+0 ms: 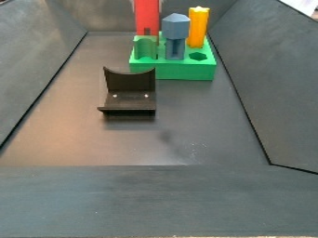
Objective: Pick up the double-square object. Move up. Move to above the board. Insert the double-square object.
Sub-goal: Insert the double-square object.
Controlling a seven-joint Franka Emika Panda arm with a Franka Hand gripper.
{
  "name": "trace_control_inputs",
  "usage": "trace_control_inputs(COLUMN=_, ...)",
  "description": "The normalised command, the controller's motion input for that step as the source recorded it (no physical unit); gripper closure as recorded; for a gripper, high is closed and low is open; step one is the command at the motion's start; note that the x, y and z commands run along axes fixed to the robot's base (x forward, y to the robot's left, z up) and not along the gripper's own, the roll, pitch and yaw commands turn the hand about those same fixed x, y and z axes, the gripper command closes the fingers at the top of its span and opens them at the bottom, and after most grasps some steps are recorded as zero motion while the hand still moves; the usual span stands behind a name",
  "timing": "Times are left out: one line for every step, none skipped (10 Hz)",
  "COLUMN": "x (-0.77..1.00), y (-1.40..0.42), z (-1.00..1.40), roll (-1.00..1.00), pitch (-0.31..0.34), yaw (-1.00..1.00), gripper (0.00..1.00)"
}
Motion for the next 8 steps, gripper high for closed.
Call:
trace_control_inputs(x=-0.03, y=0.0, z=-0.41, roll=0.0, pitch=-0.094, yaw=-0.07, gripper=1.0)
trace_control_inputs(x=-0.05, y=0.0, z=-0.46, roll=0.0, pitch=-0.111, yaw=-0.03, gripper=1.0)
trace_control_inputs(x=0.0, y=0.0, z=-0.52, roll=0.04, pitch=-0.083, yaw=0.0, gripper=1.0)
trace_control_inputs(x=0.0, y=0.03, z=-0.53, roll=0.07, pitch=-0.073, yaw=0.23, gripper=1.0)
trace_control_inputs(x=0.0, y=0.03, z=-0.47, roll=0.03, pitch=-0.064, yaw=0.23, gripper=1.0)
trace_control_inputs(x=0.0, y=0.0, z=-0.12, roll=-0.05, pitch=-0.083, yaw=0.0, gripper=1.0)
trace_control_inputs(x=0.0, y=0.0, z=-0.03, roll=0.0, pitch=-0.063, yaw=0.0, gripper=1.0)
trace_control_inputs(x=0.0, y=0.0, z=0.0, roll=0.0, pitch=0.0, yaw=0.0, gripper=1.0)
